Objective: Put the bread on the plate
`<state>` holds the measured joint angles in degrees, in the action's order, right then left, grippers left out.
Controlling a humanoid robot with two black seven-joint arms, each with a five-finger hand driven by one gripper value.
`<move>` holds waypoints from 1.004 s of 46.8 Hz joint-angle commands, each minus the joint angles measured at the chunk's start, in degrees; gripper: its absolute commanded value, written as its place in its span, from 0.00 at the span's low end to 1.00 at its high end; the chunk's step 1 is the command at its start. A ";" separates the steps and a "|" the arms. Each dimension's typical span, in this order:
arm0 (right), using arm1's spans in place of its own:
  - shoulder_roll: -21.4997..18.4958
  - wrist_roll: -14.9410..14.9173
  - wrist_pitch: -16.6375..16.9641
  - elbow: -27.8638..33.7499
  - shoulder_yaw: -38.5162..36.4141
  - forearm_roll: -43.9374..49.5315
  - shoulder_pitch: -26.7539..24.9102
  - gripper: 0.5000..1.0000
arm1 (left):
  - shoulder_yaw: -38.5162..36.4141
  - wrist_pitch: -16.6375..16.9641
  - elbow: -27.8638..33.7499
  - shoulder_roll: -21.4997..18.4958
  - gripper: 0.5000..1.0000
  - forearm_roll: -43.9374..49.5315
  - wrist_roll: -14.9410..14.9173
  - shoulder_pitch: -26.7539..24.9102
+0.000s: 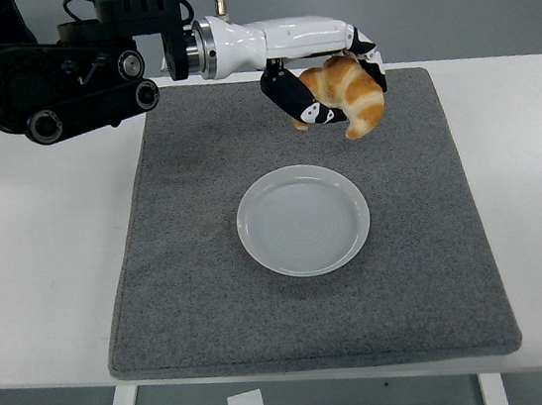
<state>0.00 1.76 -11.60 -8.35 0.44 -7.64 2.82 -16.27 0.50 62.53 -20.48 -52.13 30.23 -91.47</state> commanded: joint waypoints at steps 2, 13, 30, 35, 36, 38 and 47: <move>0.00 0.00 0.00 0.00 0.00 -0.01 -0.01 0.90 | 0.01 1.08 -1.26 1.14 0.00 -2.27 0.01 2.87; 0.00 0.00 -0.09 0.00 0.00 -0.01 -0.01 0.90 | -0.08 1.70 -1.44 1.93 0.00 -5.87 -0.08 8.06; 0.00 0.00 0.00 0.00 0.00 -0.01 -0.01 0.90 | -2.54 3.02 -2.41 2.99 0.00 -9.65 -0.08 11.40; 0.00 0.00 0.00 0.00 0.00 -0.01 -0.01 0.90 | -2.63 3.02 -3.20 2.99 0.00 -11.06 -0.08 12.02; 0.00 0.00 0.00 0.00 0.00 -0.01 -0.01 0.90 | -2.63 3.02 -3.46 2.99 0.00 -11.15 -0.08 12.46; 0.00 0.00 0.00 0.00 0.00 -0.01 -0.01 0.90 | -2.63 3.02 -3.90 3.08 0.00 -11.41 -0.08 13.25; 0.00 0.00 0.00 0.00 0.00 -0.01 -0.01 0.90 | -2.63 3.19 -5.13 2.99 0.00 -12.99 -0.08 15.10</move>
<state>0.00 1.76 -11.61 -8.35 0.44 -7.64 2.81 -18.92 3.55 57.97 -17.47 -64.64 30.15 -76.86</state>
